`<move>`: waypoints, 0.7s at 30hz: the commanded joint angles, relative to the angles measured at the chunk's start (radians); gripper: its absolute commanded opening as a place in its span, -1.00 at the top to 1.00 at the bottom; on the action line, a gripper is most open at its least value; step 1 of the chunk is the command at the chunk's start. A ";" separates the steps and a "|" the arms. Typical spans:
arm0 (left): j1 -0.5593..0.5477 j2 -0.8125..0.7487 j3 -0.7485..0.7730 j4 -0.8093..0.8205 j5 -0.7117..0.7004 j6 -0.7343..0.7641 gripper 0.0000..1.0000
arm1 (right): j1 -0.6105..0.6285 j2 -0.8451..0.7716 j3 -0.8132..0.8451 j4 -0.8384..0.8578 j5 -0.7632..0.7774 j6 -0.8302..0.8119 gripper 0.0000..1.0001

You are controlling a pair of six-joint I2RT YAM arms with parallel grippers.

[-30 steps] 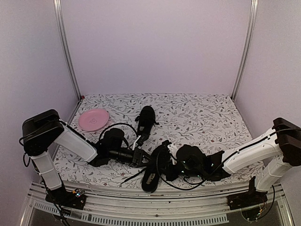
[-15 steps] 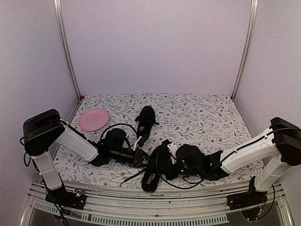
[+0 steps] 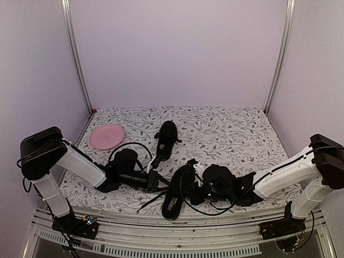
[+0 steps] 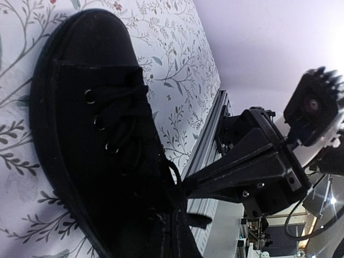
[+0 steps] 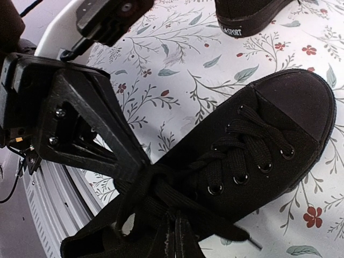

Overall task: Tie the shoes
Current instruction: Tie the loops with the shoelace on the shoe.

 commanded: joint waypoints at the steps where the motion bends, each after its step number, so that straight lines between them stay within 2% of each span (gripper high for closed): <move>1: 0.023 -0.067 -0.033 0.008 -0.044 0.002 1.00 | -0.027 -0.045 -0.031 0.016 0.019 0.030 0.96; 21: 0.047 -0.065 -0.071 -0.054 -0.078 0.023 1.00 | -0.078 -0.092 -0.051 0.025 -0.015 0.050 0.96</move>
